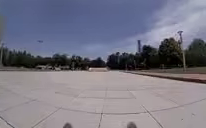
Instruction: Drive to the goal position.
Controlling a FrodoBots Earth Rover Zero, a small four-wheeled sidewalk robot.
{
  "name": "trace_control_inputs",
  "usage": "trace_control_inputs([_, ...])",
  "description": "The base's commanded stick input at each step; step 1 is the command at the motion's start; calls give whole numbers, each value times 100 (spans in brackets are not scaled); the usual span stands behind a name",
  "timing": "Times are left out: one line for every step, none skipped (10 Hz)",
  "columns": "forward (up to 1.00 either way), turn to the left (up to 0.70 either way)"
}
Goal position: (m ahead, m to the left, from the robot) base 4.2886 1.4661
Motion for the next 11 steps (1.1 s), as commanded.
trace_control_inputs([45,3])
trace_control_inputs([45,3])
trace_control_inputs([45,3])
trace_control_inputs([45,3])
trace_control_inputs([45,3])
trace_control_inputs([45,3])
trace_control_inputs([45,3])
trace_control_inputs([45,3])
trace_control_inputs([45,3])
trace_control_inputs([45,3])
trace_control_inputs([45,3])
